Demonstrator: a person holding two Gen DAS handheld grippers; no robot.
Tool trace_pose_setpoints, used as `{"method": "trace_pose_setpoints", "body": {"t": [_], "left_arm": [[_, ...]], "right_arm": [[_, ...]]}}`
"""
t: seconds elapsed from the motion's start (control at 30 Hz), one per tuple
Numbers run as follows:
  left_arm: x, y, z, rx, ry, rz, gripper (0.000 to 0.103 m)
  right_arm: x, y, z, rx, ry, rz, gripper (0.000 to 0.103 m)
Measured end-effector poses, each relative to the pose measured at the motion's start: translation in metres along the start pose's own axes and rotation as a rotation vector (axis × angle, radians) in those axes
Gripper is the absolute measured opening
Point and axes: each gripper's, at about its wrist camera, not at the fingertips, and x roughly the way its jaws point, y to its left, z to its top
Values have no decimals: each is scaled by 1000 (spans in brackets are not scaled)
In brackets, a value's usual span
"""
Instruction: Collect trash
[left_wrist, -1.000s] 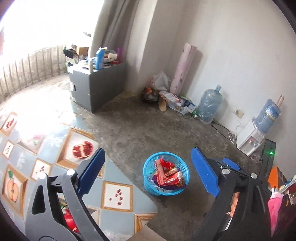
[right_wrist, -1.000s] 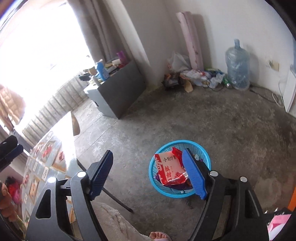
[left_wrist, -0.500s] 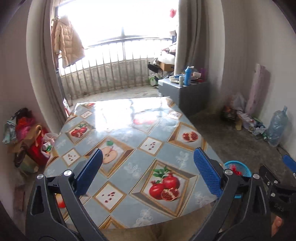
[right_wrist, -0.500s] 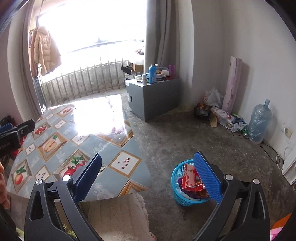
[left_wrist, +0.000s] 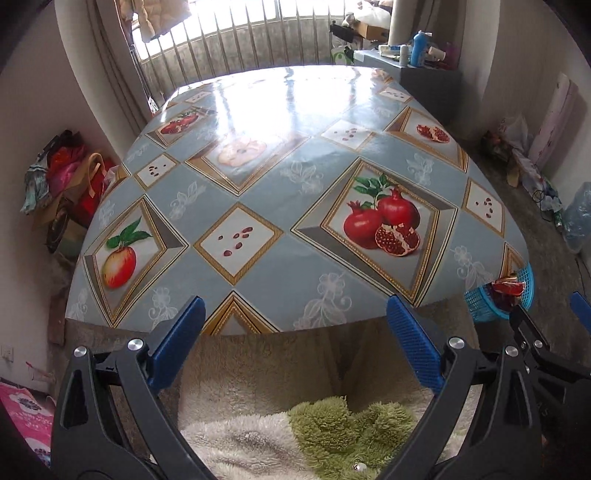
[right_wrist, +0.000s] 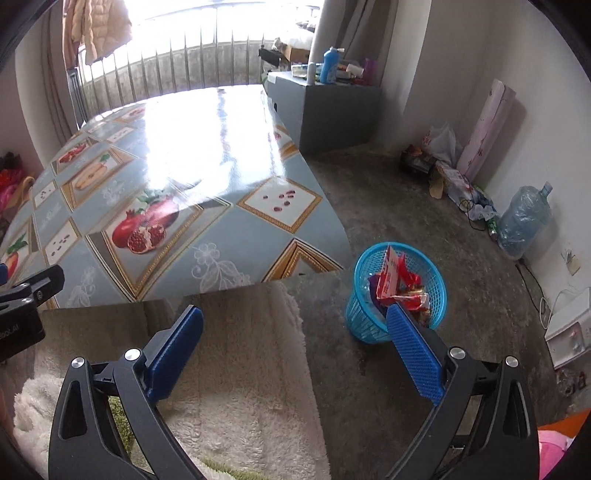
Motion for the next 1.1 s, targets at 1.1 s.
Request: {"method": "trace_pose_setpoints", "body": {"t": [1.1], "left_arm": [[2, -10, 11, 33, 3, 8, 94]], "right_arm": [[0, -35, 9, 54, 6, -96, 97]]}}
